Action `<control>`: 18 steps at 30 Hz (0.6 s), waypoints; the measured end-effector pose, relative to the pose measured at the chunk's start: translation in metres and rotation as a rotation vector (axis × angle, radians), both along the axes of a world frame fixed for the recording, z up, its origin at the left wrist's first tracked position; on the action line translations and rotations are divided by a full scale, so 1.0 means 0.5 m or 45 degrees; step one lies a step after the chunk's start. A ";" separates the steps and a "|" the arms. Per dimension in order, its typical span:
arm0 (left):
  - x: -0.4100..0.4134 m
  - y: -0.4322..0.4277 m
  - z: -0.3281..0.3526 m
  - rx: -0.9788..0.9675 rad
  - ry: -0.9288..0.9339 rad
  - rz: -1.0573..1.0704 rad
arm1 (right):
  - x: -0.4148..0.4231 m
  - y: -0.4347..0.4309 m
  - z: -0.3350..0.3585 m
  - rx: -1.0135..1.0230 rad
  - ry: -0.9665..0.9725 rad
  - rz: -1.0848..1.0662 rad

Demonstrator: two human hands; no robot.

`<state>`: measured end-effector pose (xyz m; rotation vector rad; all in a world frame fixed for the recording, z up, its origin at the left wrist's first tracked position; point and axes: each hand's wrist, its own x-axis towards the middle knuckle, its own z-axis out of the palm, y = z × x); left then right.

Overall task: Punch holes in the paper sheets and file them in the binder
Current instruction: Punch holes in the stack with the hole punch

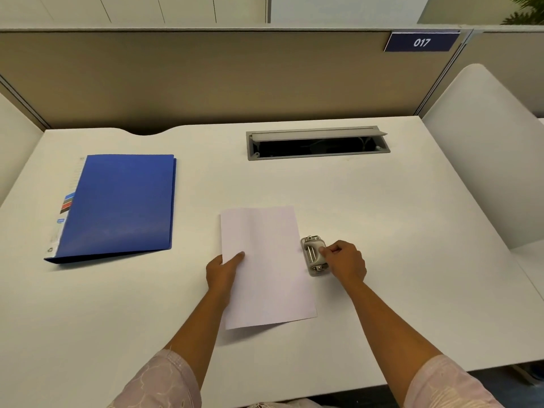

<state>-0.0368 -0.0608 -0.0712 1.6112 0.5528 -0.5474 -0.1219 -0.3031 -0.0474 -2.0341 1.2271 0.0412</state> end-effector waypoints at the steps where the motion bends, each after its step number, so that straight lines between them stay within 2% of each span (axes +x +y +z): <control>1: 0.002 0.004 0.000 -0.062 0.024 -0.018 | 0.001 0.001 0.000 0.023 0.005 -0.020; 4: 0.005 0.007 -0.006 -0.084 0.033 -0.112 | 0.003 0.001 0.001 0.050 0.017 -0.048; 9: -0.003 0.010 -0.002 0.233 -0.246 -0.311 | 0.003 0.012 0.003 0.021 0.007 -0.053; 13: 0.003 0.032 0.003 0.195 -0.322 -0.339 | 0.000 0.025 -0.001 0.015 0.010 -0.051; 18: 0.007 0.065 -0.007 0.135 -0.290 -0.293 | 0.000 0.044 -0.004 0.011 0.016 -0.052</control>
